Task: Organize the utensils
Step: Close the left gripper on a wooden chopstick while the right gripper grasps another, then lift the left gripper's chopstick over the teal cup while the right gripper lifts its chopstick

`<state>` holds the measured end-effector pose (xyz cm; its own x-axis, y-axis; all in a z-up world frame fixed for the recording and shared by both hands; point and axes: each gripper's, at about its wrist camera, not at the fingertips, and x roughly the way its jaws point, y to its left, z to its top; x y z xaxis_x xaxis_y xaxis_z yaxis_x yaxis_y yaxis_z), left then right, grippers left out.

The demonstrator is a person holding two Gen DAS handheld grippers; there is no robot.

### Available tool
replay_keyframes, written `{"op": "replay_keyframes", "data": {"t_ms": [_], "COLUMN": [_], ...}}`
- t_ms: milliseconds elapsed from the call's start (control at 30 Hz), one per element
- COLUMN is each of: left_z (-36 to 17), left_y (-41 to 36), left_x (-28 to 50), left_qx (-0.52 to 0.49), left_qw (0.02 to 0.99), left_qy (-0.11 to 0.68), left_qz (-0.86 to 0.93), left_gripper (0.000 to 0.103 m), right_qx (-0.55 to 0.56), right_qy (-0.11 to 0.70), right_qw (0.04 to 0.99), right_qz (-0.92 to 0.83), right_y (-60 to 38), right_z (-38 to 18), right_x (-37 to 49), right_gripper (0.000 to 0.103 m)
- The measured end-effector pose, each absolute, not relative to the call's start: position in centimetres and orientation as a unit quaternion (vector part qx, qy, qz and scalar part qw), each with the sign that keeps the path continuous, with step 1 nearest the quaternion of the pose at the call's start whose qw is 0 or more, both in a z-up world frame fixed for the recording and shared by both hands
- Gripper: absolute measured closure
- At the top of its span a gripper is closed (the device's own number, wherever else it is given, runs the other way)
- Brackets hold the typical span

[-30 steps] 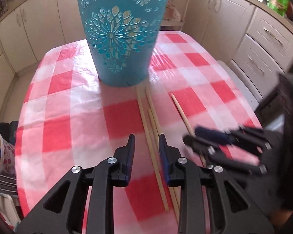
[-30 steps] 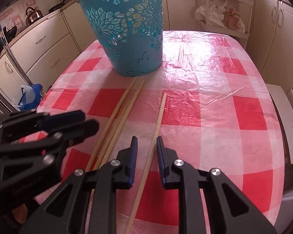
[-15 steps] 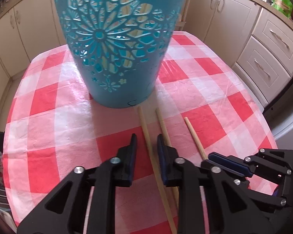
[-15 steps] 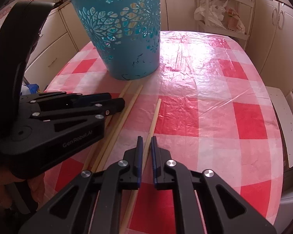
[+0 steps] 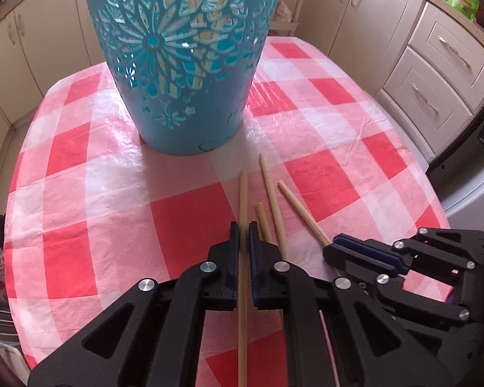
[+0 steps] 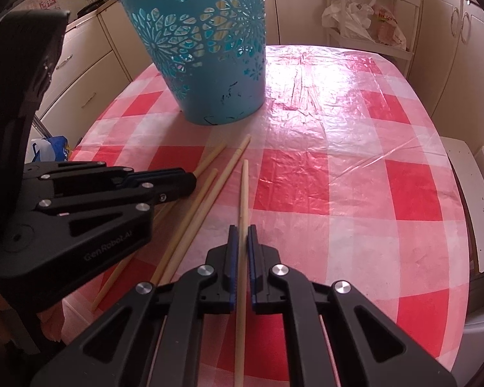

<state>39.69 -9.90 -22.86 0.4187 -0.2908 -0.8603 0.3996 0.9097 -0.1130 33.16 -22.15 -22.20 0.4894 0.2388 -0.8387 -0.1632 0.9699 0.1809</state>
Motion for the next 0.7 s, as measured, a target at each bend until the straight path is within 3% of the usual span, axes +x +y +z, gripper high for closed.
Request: {"op": "replay_keyframes", "data": {"t_ms": [300,700], "left_z": [-22.6,-16.1], "left_y": [-9.8,-8.0], "left_x": [38.9,33.8], "left_qx": [0.062,0.088], "left_qw": [0.846,0.9], "left_qy": [0.488,0.386], "left_qz": [-0.206,-0.181], "left_gripper": [0.098,0.098], "right_qx": [0.032,0.035], "right_qy": [0.486,0.485], "right_qw": [0.865,0.866], "right_qz": [0.116,0.115], "right_y": [-21.9,-21.9], "right_z": [-22.3,-22.2], "right_x": [33.1,32.7], "right_gripper": [0.097,0.097]}}
